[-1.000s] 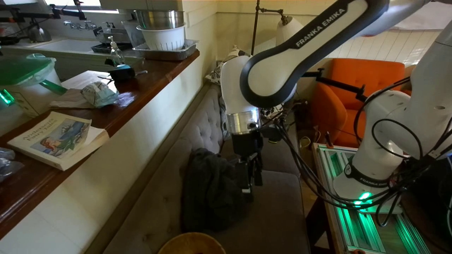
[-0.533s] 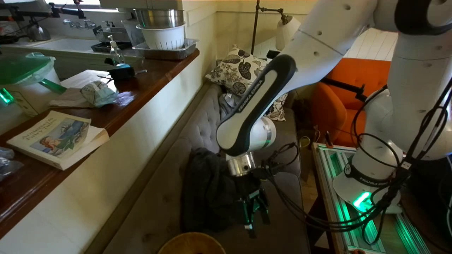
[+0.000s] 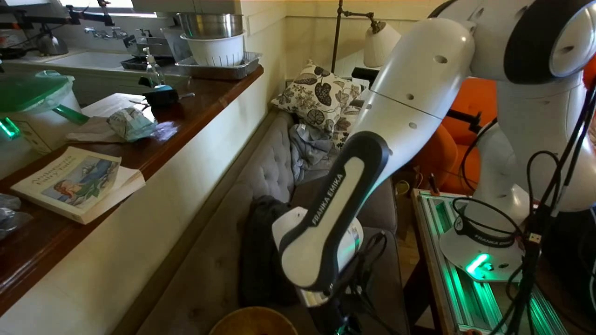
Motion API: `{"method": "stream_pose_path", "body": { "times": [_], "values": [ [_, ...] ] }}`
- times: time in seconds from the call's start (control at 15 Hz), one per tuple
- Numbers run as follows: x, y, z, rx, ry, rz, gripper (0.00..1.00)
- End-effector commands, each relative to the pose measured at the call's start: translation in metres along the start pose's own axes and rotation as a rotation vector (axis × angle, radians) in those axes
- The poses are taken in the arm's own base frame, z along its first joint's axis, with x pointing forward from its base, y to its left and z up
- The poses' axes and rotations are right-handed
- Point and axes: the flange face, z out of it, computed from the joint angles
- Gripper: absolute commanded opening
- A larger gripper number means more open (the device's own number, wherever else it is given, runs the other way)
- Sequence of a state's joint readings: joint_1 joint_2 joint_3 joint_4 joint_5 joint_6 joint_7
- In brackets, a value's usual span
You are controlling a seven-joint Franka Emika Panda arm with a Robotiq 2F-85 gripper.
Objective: Remove the black remote from the wooden bowl and put it on the wooden top counter
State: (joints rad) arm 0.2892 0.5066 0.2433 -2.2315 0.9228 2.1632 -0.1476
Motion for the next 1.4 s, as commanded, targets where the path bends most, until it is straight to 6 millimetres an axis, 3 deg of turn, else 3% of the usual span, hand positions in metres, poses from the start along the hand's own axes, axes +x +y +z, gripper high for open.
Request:
{"method": "stream_pose_path", "body": {
  "times": [0.0,0.33,0.67,1.0,1.2,1.33],
  "values": [
    [-0.007,-0.04,0.016,-0.088,-0.065,-0.175,1.0],
    [-0.015,-0.057,0.005,-0.227,-0.106,-0.422,1.0],
    [0.003,-0.064,-0.03,-0.361,-0.128,-0.66,1.0],
    [0.04,-0.085,-0.076,-0.527,-0.119,-0.889,1.0],
    [0.079,-0.094,-0.071,-0.613,-0.116,-1.035,1.0],
    [0.107,-0.094,-0.054,-0.682,-0.122,-1.123,1.0]
  ]
}}
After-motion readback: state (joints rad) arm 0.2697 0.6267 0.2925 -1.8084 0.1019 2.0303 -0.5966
